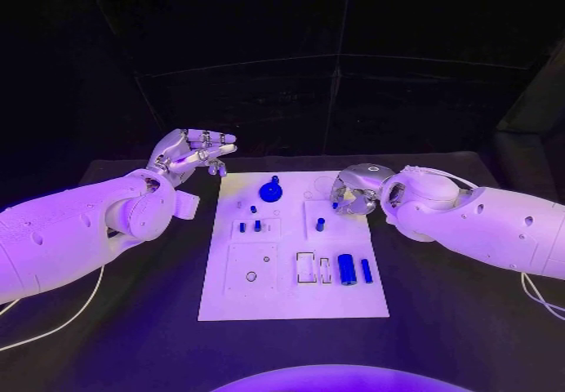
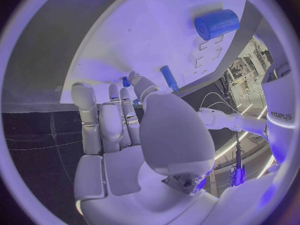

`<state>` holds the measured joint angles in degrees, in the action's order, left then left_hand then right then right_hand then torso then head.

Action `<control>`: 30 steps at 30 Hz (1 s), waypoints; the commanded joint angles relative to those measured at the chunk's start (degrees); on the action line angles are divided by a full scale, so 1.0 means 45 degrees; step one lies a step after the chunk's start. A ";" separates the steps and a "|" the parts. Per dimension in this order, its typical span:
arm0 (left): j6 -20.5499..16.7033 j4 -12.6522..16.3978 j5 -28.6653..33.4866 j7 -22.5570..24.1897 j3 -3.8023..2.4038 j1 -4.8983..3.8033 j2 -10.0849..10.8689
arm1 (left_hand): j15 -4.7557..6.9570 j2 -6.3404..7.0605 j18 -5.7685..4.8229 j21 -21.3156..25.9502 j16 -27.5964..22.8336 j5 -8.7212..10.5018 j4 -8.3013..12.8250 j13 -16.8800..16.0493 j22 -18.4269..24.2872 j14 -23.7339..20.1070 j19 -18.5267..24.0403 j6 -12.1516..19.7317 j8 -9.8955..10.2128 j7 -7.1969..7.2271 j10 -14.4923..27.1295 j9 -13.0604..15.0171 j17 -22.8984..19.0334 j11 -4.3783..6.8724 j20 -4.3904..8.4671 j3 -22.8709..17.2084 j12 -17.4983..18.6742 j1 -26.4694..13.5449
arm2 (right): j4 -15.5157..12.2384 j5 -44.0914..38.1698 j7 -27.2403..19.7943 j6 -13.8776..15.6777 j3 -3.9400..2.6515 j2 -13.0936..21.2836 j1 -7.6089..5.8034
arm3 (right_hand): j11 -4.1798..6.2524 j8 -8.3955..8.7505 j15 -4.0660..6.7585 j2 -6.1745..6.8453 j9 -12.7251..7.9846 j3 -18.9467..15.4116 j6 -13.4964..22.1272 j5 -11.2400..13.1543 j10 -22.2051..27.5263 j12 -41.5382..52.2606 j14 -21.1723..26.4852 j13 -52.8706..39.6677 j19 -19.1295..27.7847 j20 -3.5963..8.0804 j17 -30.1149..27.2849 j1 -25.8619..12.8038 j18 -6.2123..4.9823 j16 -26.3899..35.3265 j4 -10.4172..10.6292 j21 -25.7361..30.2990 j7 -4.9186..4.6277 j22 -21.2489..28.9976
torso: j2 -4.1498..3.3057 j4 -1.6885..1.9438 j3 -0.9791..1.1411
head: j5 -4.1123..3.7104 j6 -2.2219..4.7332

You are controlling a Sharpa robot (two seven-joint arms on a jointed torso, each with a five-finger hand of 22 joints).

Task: Assemble the parts on the task board

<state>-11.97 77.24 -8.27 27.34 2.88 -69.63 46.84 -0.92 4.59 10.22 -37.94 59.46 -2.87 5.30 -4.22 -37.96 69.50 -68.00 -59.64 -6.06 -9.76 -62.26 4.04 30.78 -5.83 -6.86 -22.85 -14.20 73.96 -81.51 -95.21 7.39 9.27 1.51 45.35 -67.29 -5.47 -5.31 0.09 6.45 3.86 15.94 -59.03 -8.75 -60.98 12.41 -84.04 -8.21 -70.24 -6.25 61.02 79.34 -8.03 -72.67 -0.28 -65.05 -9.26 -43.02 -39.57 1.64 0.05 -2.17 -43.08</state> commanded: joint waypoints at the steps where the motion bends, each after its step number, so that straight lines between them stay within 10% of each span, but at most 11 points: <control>1: -0.0069 -0.0001 0.0392 0.0363 -0.0010 -0.0008 -0.0006 | -0.0003 -0.0121 0.0071 0.0065 -0.0074 0.0006 -0.0012 -0.0016 0.0013 -0.0086 0.0038 -0.0068 -0.0068 -0.0002 -0.0067 0.0019 -0.0034 0.0020 0.0030 0.0065 -0.0066 0.0051 | 0.0026 -0.0186 -0.0063 -0.0268 -0.0004 -0.0064 0.0024 | 0.0044 0.0067 -0.0065 -0.0119 0.0023 0.0340 -0.0220 0.0275 -0.0228 -0.0106 -0.0198 0.0178 -0.0049 -0.0020 0.0036 0.0260 -0.0081 -0.0054 -0.0089 -0.0096 0.0027 -0.0041 | -0.0001 0.0009 0.0007 | 0.0018 -0.0023; 22: -0.0231 -0.0102 0.0404 -0.0037 -0.0010 0.0004 -0.0052 | 0.0023 -0.0234 0.0070 0.0159 -0.0158 0.0002 0.0181 -0.0006 0.0089 -0.0145 0.0002 -0.0079 -0.0120 -0.0060 -0.0057 0.0008 -0.0218 0.0012 0.0072 -0.0051 -0.0157 0.0393 | 0.0258 -0.0057 0.0035 -0.0644 -0.0004 -0.0310 0.0179 | 0.0336 -0.0011 0.0179 -0.0722 0.0064 0.2919 -0.1380 0.1216 -0.1731 -0.0273 -0.0239 0.0923 -0.0378 0.0224 -0.0151 0.0431 0.0038 -0.0101 -0.0754 -0.0669 0.0238 -0.0820 | 0.0007 -0.0006 0.0008 | 0.0017 -0.0115; 30: -0.0207 -0.0111 0.0404 -0.0182 -0.0010 0.0005 -0.0055 | 0.0013 -0.0231 0.0064 0.0180 -0.0173 0.0003 0.0225 0.0004 0.0105 -0.0159 -0.0003 -0.0046 -0.0119 -0.0087 -0.0018 -0.0001 -0.0250 -0.0011 0.0074 -0.0064 -0.0164 0.0442 | 0.0053 -0.0216 -0.0026 0.0679 -0.0007 -0.0192 0.0182 | 0.0332 0.0073 0.0167 -0.0641 0.0044 0.3306 -0.1423 0.1219 -0.1801 -0.0401 -0.0249 0.0976 -0.0396 0.0230 -0.0133 0.0242 0.0051 -0.0145 -0.0915 -0.0760 0.0217 -0.0927 | 0.0021 -0.0003 0.0011 | 0.0023 -0.0119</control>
<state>-12.73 76.72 -6.85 26.85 2.88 -69.54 46.66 -0.93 3.70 10.19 -37.50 58.98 -2.87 5.94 -4.22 -37.55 69.09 -68.00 -59.69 -6.27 -9.81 -62.25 4.03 29.71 -5.83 -6.86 -23.17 -14.69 75.31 -80.92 -95.62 7.34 9.83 1.34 44.28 -66.63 -4.00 -5.26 0.53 3.65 4.09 30.33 -64.97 -2.99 -68.80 10.96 -84.04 -3.69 -71.68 -5.21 60.39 81.05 -8.04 -73.08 -4.39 -68.13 -8.27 -47.10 -39.53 1.63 0.08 -2.10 -43.62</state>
